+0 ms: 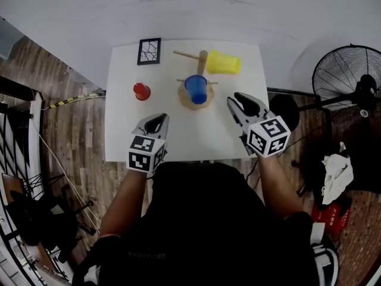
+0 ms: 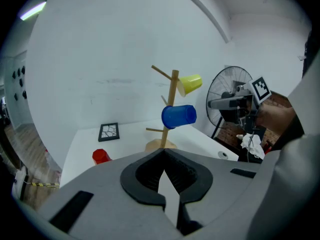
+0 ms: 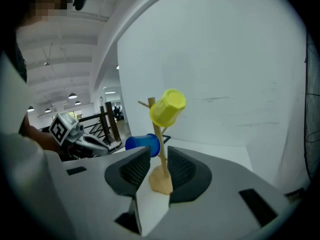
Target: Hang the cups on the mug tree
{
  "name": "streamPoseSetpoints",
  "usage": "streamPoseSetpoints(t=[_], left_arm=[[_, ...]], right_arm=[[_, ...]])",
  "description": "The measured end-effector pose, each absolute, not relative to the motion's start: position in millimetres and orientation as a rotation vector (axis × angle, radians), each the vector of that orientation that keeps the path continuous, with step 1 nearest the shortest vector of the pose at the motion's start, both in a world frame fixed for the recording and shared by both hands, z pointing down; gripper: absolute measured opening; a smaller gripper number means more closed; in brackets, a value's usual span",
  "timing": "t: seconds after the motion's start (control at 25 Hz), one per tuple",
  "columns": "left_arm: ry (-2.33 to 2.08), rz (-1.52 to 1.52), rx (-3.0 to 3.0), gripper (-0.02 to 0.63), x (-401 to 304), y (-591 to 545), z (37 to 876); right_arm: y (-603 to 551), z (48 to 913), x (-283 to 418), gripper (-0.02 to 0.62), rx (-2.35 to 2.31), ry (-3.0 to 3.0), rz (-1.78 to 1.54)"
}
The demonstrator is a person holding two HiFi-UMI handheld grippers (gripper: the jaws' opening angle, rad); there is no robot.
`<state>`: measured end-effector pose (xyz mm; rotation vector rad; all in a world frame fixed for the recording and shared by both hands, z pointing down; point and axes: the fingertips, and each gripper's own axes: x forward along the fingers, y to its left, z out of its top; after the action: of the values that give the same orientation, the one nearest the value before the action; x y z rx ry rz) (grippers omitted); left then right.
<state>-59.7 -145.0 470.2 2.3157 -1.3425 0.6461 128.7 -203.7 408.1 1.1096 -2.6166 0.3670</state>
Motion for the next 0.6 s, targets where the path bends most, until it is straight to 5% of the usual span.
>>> streamPoseSetpoints(t=[0.6], left_arm=[[-1.336,0.654,2.338,0.015,-87,-157,479]], right_arm=[[-145,476,52,0.035,0.866,-2.539,0.408]])
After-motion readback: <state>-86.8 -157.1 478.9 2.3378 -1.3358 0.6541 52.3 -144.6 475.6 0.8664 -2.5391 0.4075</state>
